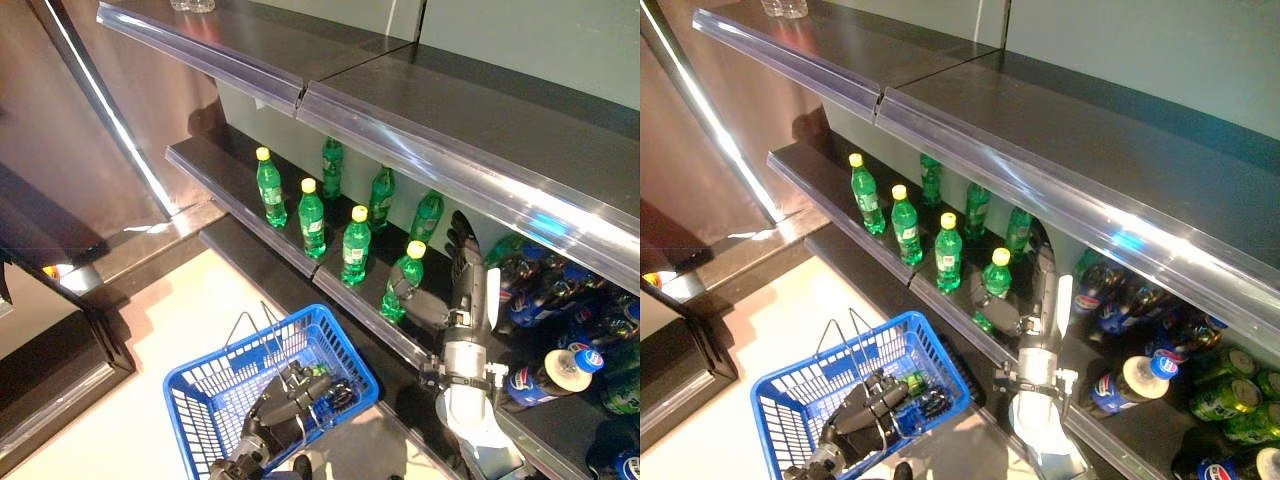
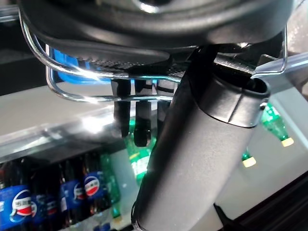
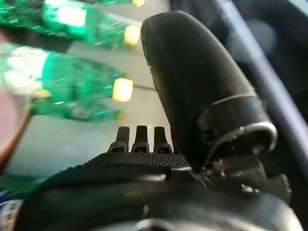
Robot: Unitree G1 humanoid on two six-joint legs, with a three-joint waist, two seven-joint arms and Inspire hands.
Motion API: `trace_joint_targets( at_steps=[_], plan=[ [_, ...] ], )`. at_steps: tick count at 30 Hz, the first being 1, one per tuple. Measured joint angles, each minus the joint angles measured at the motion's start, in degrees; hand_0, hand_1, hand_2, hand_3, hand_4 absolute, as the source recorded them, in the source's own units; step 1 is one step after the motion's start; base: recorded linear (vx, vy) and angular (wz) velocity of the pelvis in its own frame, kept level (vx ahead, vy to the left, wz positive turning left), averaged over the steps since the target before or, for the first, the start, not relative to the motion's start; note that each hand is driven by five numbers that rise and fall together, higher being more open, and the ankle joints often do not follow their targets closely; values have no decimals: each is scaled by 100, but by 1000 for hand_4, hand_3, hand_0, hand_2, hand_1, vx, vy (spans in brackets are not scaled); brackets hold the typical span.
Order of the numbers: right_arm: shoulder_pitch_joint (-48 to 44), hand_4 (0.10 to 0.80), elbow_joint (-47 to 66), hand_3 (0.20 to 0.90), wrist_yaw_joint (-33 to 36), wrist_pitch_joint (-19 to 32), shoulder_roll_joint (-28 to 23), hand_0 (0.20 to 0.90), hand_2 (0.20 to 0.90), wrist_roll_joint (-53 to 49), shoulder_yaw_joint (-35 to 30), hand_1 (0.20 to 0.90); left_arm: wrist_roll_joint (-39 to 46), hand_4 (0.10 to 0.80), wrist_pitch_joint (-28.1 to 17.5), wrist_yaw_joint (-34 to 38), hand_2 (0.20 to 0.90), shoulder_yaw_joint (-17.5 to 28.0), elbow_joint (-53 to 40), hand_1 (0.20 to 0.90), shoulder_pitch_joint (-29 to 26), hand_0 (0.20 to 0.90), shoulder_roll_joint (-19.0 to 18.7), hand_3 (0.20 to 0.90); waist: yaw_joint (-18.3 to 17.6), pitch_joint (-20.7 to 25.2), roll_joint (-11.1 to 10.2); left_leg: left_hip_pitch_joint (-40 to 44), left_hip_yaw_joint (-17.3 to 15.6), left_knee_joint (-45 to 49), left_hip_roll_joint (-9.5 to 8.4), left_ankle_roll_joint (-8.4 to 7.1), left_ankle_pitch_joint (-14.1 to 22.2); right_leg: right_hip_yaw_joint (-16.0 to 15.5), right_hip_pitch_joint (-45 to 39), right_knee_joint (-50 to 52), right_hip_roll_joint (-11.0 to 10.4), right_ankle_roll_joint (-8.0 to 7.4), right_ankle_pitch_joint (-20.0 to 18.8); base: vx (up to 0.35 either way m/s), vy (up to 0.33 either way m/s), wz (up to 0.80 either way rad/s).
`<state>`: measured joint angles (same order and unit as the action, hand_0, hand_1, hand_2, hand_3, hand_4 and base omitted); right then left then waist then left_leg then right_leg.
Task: Pick up the drink and place into the basket.
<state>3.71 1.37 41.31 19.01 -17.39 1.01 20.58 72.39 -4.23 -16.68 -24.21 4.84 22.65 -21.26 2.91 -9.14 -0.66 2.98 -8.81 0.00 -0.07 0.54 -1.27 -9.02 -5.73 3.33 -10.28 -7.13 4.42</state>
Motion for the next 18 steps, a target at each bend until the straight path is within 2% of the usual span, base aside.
trace_joint_targets(
  at_steps=[10,18],
  plan=[
    [-221,800,-307,900,39,-79,153,900,900,-118,9,900,3,100,1,32,300,11,238,300,-37,300,67,200,53,-120,200,-5,63,3,-3,-4,-4,-70,-74,-76,6,-3,-38,31,-1,3],
    [-240,800,-472,900,55,-95,161,900,900,-118,9,900,5,100,1,32,300,13,294,300,-49,300,69,200,57,-179,216,-4,139,10,-9,-11,-10,-167,-126,-88,5,-1,-35,48,-6,5]
  ],
)
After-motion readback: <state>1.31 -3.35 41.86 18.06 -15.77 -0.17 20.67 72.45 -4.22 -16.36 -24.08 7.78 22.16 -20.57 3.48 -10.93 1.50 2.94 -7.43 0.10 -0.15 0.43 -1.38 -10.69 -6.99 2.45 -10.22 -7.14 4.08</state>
